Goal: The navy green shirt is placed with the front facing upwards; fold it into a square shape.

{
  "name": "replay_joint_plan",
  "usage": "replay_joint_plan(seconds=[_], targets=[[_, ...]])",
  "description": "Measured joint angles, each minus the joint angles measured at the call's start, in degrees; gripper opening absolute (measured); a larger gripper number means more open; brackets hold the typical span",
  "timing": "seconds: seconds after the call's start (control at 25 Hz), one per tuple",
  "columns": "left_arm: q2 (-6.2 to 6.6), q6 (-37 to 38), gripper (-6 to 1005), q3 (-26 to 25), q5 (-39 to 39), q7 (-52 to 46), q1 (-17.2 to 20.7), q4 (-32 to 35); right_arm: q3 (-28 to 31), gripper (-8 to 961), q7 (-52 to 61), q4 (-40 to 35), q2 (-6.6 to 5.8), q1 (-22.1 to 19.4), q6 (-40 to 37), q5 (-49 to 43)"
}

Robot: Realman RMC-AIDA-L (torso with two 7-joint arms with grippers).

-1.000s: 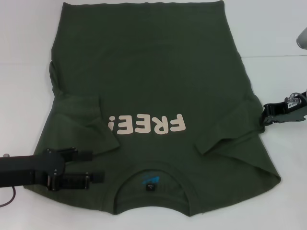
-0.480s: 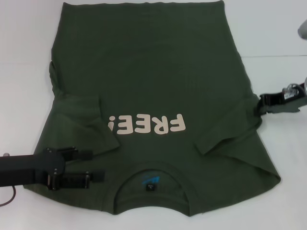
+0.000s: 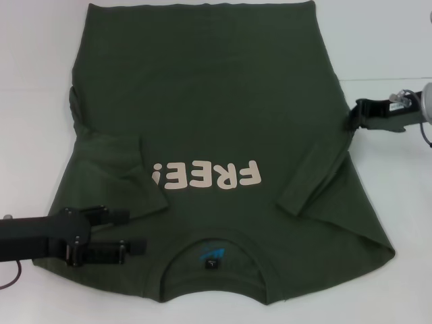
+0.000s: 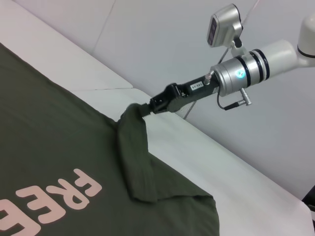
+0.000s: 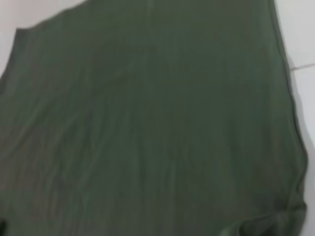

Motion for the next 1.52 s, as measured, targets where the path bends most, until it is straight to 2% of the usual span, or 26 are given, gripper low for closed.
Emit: replay_joint_plan(seconds=[0.32, 0.52, 0.72, 0.92, 1.24, 1.52], targets=[[0.02, -0.1, 887, 0.1, 0.1, 0.0, -0.1, 0.0, -0.4, 40, -2.5, 4.7, 1.59, 1.0, 5.9, 3.2], [0.02, -0.5, 887, 0.2, 0.1, 0.0, 0.0, 0.0, -0.1, 40, -5.0, 5.2, 2.82, 0.2, 9.0, 7.4], [0.02, -0.5, 886, 0.2, 0.2, 0.0, 0.0, 0.0, 0.0, 39, -7.1, 5.3, 3.01, -1.2, 11.0, 13.2], [-0.01, -0.6, 886, 0.2, 0.2, 0.0, 0.1, 0.0, 0.0, 38, -7.3, 5.7, 3.15, -1.8, 12.7, 14.5], [-0.07, -0.7, 885, 0.2, 0.4, 0.0, 0.1, 0.0, 0.0, 60, -8.6, 6.2, 4.53, -1.9, 15.4, 15.6], [-0.07, -1.1, 884, 0.1, 0.3, 0.0, 0.1, 0.0, -0.1, 87, -16.1, 7.0, 4.59, -2.4, 13.2, 23.6]])
